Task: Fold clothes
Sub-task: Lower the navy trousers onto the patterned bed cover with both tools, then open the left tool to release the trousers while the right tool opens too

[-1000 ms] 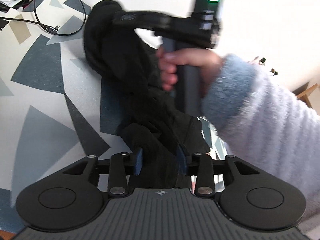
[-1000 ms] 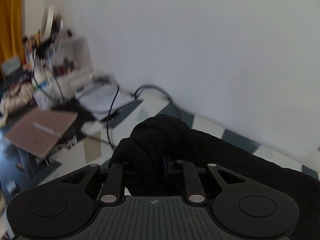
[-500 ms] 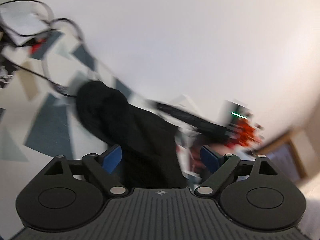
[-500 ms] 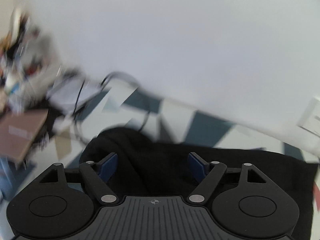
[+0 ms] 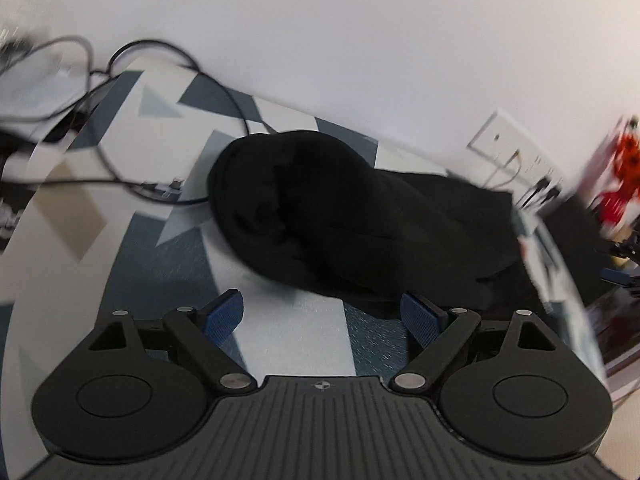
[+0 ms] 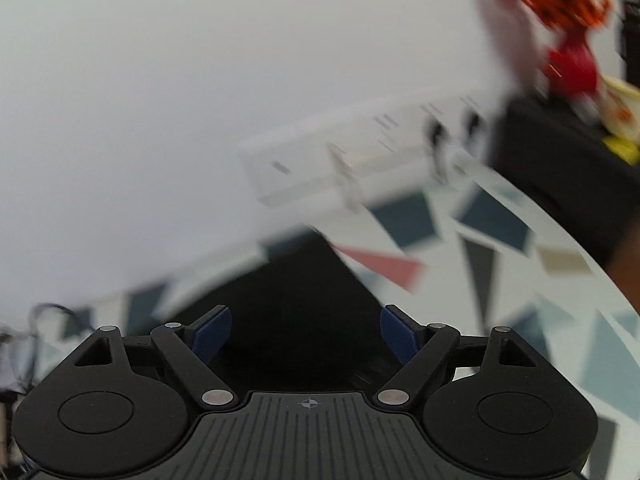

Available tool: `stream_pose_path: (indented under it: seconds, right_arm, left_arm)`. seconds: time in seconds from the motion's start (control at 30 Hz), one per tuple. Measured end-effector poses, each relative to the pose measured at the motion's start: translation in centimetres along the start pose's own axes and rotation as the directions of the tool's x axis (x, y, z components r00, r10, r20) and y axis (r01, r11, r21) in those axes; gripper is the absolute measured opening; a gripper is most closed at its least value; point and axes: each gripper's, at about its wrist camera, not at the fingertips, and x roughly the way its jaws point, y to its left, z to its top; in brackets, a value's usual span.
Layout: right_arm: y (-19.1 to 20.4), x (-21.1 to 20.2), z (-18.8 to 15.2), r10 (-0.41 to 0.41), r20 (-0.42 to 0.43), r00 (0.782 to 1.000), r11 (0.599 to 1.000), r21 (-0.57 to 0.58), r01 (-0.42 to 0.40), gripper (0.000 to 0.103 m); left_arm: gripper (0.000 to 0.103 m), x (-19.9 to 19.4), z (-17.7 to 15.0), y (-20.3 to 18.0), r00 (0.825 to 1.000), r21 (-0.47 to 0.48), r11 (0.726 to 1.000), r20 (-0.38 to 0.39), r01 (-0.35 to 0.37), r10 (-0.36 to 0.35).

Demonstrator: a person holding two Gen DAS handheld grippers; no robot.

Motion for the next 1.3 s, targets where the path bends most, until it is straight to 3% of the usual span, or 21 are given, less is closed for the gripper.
stream_pose_path:
  seconds: [0.17, 0.3, 0.37, 0.43, 0.47, 0.5, 0.53, 0.6, 0.63, 0.77, 0.9, 1.0, 1.1, 1.17, 1.23, 1.3]
  right_arm:
    - [-2.4, 5.4, -1.3, -0.048, -0.066, 0.997, 0.999, -0.006, 0.048, 0.083]
    - [-1.1, 11.1, -1.3, -0.019, -0.127, 0.992, 0.998, -0.065, 0.011, 0.086]
    - [-0.6, 13.0, -1.6, -0.023, -0.137, 0.99, 0.995, -0.099, 0.01, 0.086]
    - [0.0, 14.9, -1.9, -0.03, -0.144, 0.989, 0.991, -0.133, 0.01, 0.086]
    - [0.3, 15.9, -2.0, -0.033, -0.148, 0.988, 0.989, -0.15, 0.01, 0.086]
    - [0.6, 16.2, -2.2, -0.032, -0.131, 0.991, 0.984, -0.176, 0.008, 0.085]
    - [0.9, 16.4, -2.3, -0.029, -0.111, 0.993, 0.979, -0.202, 0.006, 0.076]
    - [1.7, 16.6, -2.3, -0.018, -0.1, 0.995, 0.964, -0.266, -0.01, 0.06]
    - [2.0, 16.8, -2.2, -0.011, -0.096, 0.995, 0.954, -0.298, -0.018, 0.04]
    - [1.6, 16.6, -1.4, 0.004, -0.117, 0.993, 0.945, -0.325, -0.042, 0.011]
    - [-1.0, 15.6, -2.0, -0.085, -0.071, 0.994, 0.935, -0.35, 0.055, 0.011]
    - [-3.9, 14.6, -2.5, -0.169, -0.043, 0.985, 0.938, -0.315, 0.147, 0.011]
    - [-6.9, 13.4, -2.9, -0.248, -0.031, 0.968, 0.93, -0.288, 0.229, 0.014]
    - [-8.4, 13.0, -2.7, -0.304, -0.038, 0.952, 0.925, -0.253, 0.285, 0.023]
    - [-8.7, 11.7, -2.3, -0.257, -0.026, 0.966, 0.946, -0.209, 0.247, 0.027]
    - [-8.9, 10.4, -1.8, -0.204, -0.008, 0.979, 0.966, -0.166, 0.199, 0.044]
  left_arm:
    - [0.088, 2.4, 0.7, -1.2, 0.996, 0.018, 0.996, 0.004, -0.088, 0.088]
    - [0.088, 3.8, 1.1, -2.0, 0.987, 0.001, 0.987, -0.004, -0.159, 0.159]
    - [0.085, 4.1, 1.2, -2.2, 0.988, -0.01, 0.988, 0.007, -0.157, 0.157]
    - [0.048, 4.4, 1.3, -2.4, 0.99, -0.024, 0.99, 0.021, -0.141, 0.141]
    - [0.04, 4.4, 1.4, -2.4, 0.99, -0.036, 0.99, 0.025, -0.139, 0.14]
    - [0.026, 4.3, 1.5, -2.4, 0.989, -0.053, 0.988, 0.03, -0.146, 0.148]
    - [0.012, 4.2, 1.6, -2.4, 0.986, -0.071, 0.985, 0.037, -0.159, 0.162]
    - [0.01, 3.8, 1.6, -2.2, 0.983, -0.097, 0.981, 0.047, -0.17, 0.175]
    - [0.009, 3.5, 1.6, -2.1, 0.981, -0.105, 0.978, 0.052, -0.179, 0.185]
    - [0.008, 2.2, 1.0, -1.9, 0.967, -0.114, 0.964, 0.065, -0.24, 0.248]
    - [0.008, 1.0, 0.2, -0.9, 0.961, -0.131, 0.956, 0.048, -0.264, 0.272]
    - [0.008, 0.6, -0.2, -0.6, 0.969, -0.128, 0.962, 0.017, -0.242, 0.246]
    - [0.017, 0.5, -0.5, -1.4, 0.977, -0.111, 0.971, 0.004, -0.212, 0.214]
    - [0.027, 0.7, -0.5, -2.6, 0.982, -0.089, 0.978, 0.009, -0.189, 0.191]
    - [0.039, 0.8, -0.2, -4.1, 0.985, -0.058, 0.984, 0.023, -0.168, 0.17]
    - [0.046, 0.8, 0.1, -5.5, 0.989, -0.028, 0.989, 0.037, -0.145, 0.146]
